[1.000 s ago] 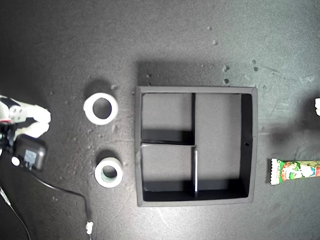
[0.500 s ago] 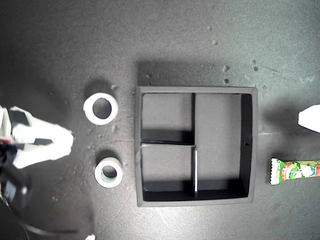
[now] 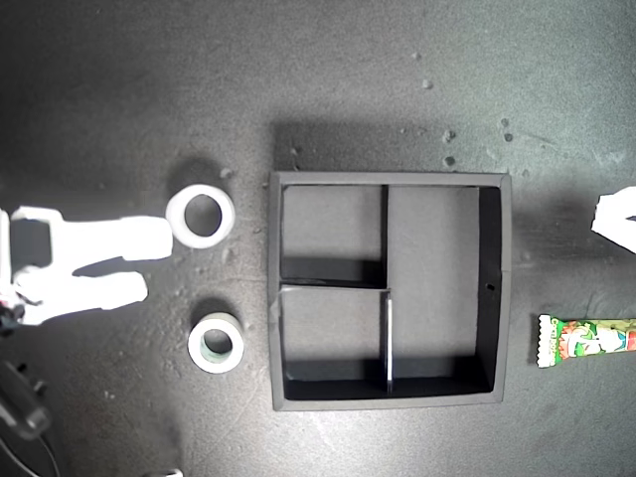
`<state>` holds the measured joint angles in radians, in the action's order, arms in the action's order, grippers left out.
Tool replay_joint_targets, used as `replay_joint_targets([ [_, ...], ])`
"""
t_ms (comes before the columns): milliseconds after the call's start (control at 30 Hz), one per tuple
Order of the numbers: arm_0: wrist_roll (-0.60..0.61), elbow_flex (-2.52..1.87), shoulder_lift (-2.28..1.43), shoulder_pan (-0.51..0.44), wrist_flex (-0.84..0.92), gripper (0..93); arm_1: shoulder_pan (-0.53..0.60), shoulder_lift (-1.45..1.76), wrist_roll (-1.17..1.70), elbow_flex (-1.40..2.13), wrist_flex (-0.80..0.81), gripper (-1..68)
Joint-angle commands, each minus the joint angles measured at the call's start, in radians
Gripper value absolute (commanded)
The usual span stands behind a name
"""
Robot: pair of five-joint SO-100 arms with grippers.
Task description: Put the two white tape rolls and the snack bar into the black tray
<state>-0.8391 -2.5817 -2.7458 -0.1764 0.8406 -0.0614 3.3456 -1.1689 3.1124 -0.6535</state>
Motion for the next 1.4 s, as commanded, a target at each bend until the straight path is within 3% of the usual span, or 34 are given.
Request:
replay_joint_targets([
  [0, 0.02, 0.198, 0.373, 0.02, 0.015, 26.6, 0.038, 0.005, -0.006, 0.012, 0.026, -0.3],
  [300, 0.018, 0.439, 0.81, 0.074, 0.055, 25.2, 0.086, 0.005, -0.006, 0.012, 0.006, -0.1],
  [833, -0.015, 0.512, 0.991, 0.11, 0.084, 20.9, 0.098, 0.005, 0.026, 0.012, 0.005, 0.2],
  [1033, -0.031, 0.635, 1.135, 0.158, 0.106, 5.5, 0.029, 0.005, -0.048, 0.012, 0.121, 0.0],
  [1233, 0.009, 0.825, 1.106, 0.195, 0.282, 0.4, -0.126, 0.005, -0.31, 0.012, 0.161, -0.1],
  [1367, 0.084, 1.186, 1.154, 0.193, 0.532, 0.3, -0.137, 0.005, 0.017, -0.031, 0.17, -0.1],
])
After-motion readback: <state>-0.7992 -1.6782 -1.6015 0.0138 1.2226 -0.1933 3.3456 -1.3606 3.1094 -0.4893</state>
